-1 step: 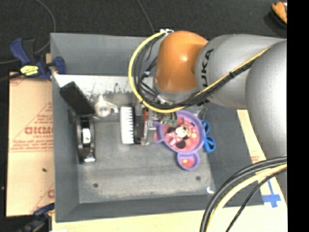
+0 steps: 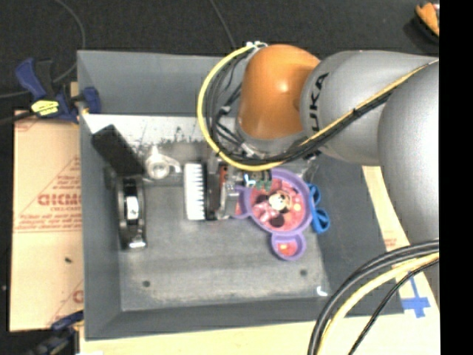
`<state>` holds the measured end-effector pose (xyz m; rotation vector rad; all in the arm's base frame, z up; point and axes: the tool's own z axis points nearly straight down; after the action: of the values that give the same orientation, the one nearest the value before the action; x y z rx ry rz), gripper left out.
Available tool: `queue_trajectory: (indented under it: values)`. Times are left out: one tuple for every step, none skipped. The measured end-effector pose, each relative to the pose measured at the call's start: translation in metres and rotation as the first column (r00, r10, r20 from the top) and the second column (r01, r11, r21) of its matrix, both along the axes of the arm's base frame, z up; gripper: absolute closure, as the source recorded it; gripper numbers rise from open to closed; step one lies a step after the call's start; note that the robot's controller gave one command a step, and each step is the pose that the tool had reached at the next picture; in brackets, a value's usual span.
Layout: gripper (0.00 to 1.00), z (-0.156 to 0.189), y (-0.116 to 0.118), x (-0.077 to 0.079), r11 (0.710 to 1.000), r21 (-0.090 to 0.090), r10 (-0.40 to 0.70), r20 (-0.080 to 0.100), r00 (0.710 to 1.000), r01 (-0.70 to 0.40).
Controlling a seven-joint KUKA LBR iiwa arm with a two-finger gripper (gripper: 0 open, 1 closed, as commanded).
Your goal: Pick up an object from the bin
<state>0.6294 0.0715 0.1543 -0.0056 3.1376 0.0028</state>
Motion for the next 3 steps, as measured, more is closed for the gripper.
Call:
queue_trajectory:
  values:
    - [0.00,-0.083,-0.066,0.011,0.900,-0.003,0.436,0.004,0.900,-0.436]
    - [0.00,-0.083,-0.076,0.021,0.967,0.000,0.253,0.006,0.967,-0.253]
    - [0.00,-0.081,-0.067,0.012,0.901,-0.005,0.435,0.007,0.901,-0.434]
